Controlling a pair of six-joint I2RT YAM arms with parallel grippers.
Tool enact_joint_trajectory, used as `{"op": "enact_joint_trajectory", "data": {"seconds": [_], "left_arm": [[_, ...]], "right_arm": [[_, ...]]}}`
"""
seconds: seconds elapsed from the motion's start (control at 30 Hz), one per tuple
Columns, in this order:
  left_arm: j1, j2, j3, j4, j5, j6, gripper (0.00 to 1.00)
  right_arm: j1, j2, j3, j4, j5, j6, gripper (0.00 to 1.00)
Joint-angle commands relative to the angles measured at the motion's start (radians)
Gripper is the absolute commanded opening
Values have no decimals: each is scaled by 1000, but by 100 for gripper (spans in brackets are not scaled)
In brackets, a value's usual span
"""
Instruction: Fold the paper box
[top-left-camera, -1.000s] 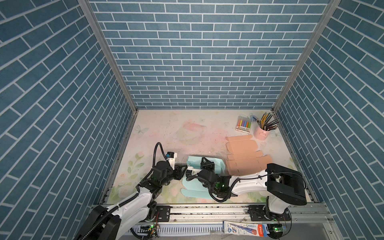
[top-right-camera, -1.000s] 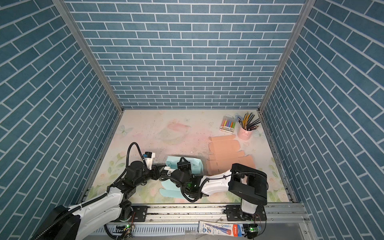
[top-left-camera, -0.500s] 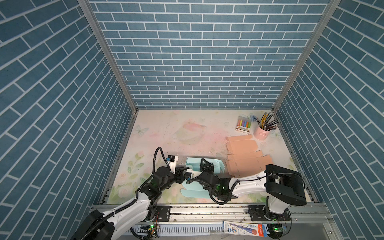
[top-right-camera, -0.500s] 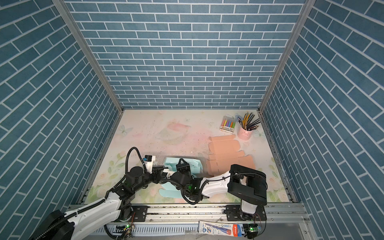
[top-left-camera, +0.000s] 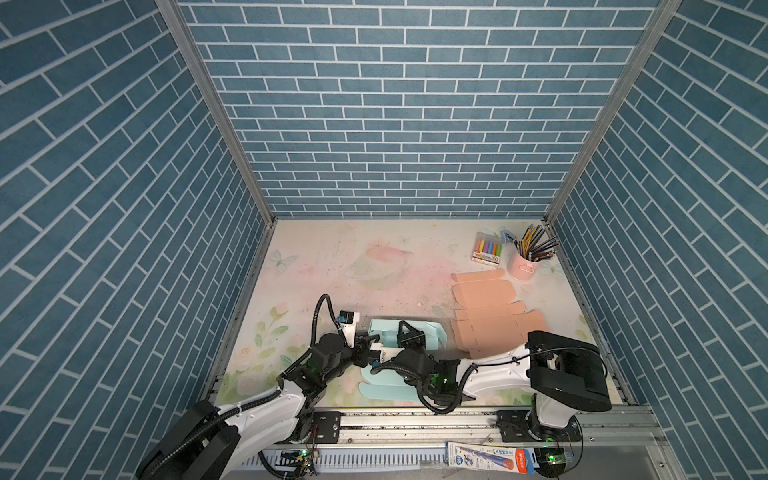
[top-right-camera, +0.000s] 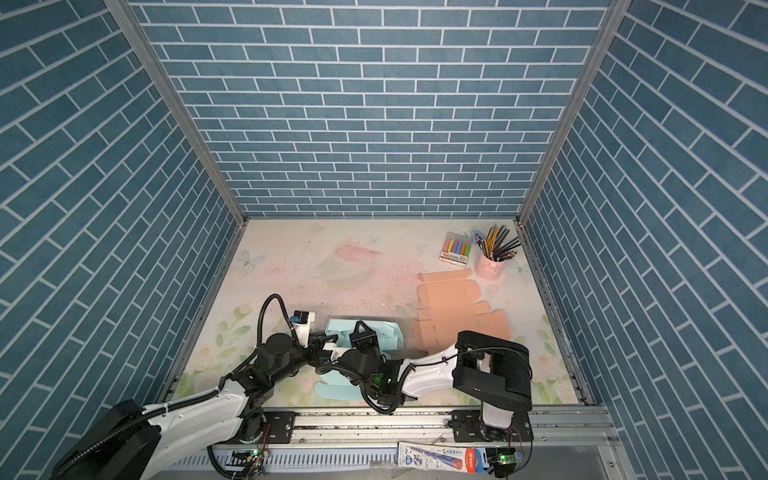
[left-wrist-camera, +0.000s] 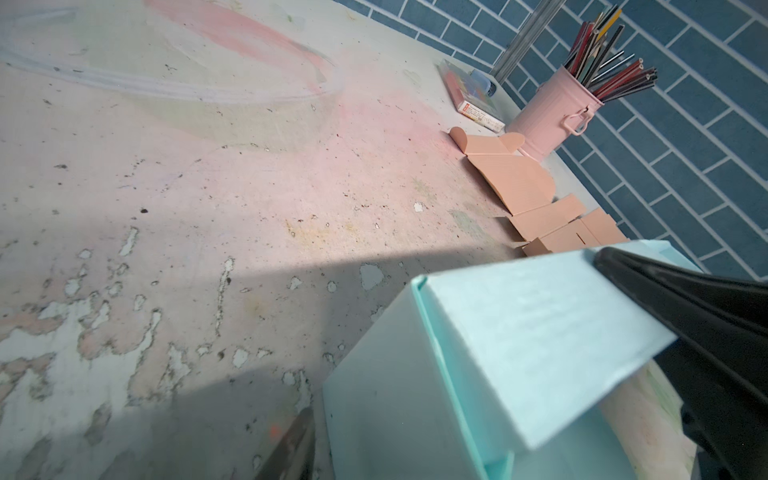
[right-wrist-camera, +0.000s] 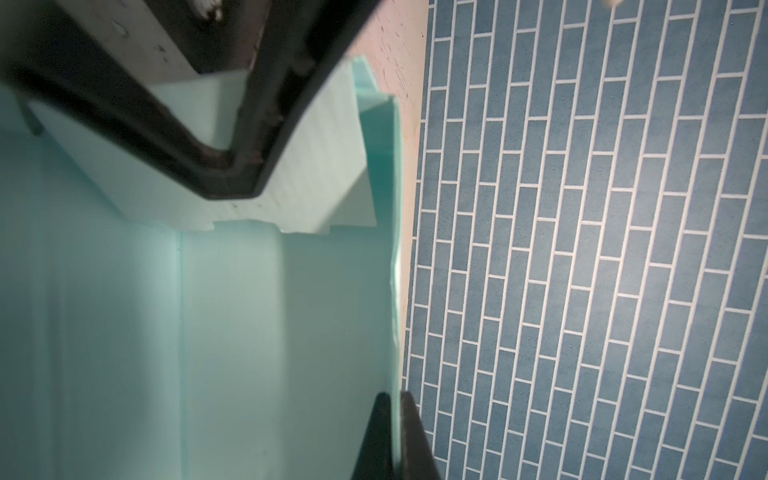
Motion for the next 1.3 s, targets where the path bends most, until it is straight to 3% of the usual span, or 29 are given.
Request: {"op": "enact_joint_trajectory", "data": {"seconds": [0.0,0.13,0.5,0.67,1.0,1.13,1.27], "left_arm": [[-28,20,24,43,-62,35,42],[-51,26,37,20,-100,49,27],[-69,35,53,37,-122,75,27],[-93,50,54,46,-139,89,14],[-134,33,56,24,-198,111,10],[-139,33,50,30,-214,114,10],[-146,37,57,28,-225,118,10]], "right_arm": [[14,17,20,-33,-8,1,0],[15,15,28,-40,-7,31,0],[31,-4,53,-121,-21,145,0],[38,-19,63,-175,-35,212,3],[52,-160,100,-388,-145,520,29],[106,-220,131,-469,-192,667,45],[141,-274,148,-507,-244,826,54]]}}
